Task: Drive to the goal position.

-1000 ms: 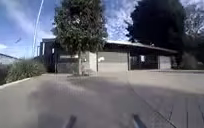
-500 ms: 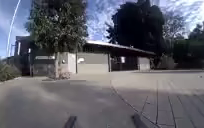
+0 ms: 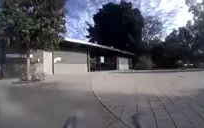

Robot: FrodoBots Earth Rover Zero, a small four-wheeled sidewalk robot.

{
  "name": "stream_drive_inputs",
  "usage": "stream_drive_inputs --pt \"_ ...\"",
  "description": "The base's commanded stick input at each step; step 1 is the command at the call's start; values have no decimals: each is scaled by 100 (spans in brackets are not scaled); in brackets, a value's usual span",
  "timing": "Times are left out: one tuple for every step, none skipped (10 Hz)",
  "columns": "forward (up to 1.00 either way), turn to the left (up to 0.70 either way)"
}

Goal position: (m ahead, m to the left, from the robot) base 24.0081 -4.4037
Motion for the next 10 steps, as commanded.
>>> stream_drive_inputs --pt "100 0" --pt "100 0" --pt "100 0" --pt "100 0" --pt "100 0" --pt "100 0" --pt "100 0" --pt "100 0" --pt "100 0" --pt "100 0"
